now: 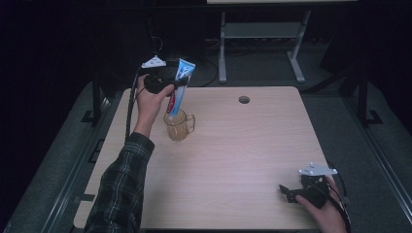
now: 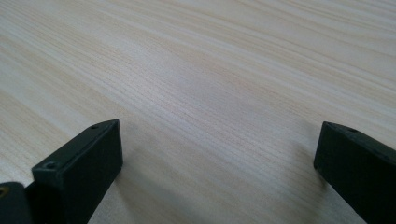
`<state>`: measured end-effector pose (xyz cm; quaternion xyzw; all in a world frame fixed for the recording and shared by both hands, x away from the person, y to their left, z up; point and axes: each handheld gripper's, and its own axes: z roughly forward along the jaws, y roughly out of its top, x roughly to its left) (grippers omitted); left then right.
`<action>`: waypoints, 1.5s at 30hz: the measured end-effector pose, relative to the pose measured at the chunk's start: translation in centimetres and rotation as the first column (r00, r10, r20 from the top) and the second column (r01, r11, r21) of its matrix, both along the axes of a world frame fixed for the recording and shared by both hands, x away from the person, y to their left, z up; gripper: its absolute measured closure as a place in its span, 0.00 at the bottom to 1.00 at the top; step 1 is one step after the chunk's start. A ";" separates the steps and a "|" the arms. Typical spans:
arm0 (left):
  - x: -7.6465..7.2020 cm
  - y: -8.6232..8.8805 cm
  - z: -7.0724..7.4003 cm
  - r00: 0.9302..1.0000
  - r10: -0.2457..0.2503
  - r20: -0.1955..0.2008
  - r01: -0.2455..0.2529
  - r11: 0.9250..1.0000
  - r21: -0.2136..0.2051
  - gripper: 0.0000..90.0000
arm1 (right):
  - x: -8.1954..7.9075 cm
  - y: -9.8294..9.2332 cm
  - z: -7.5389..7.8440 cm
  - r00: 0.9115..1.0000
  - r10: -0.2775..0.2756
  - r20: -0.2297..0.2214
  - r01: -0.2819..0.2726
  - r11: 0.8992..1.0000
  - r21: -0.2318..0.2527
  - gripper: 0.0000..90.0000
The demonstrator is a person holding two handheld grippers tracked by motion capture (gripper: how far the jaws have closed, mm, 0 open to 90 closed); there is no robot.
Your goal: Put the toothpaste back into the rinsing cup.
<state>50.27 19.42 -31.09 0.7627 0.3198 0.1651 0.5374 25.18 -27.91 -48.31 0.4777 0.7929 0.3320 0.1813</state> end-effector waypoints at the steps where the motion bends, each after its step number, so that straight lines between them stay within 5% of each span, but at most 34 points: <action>1: 0.0 0.1 -0.3 1.000 0.001 -0.007 -0.001 1.000 -0.001 0.79 | 0.0 0.0 0.0 1.000 0.000 0.000 0.000 1.000 0.000 0.01; 45: -1.8 0.8 -5.8 0.999 0.005 -0.051 -0.003 0.999 0.035 0.78 | 0.0 0.0 0.0 1.000 -0.001 0.000 0.001 1.000 -0.002 0.01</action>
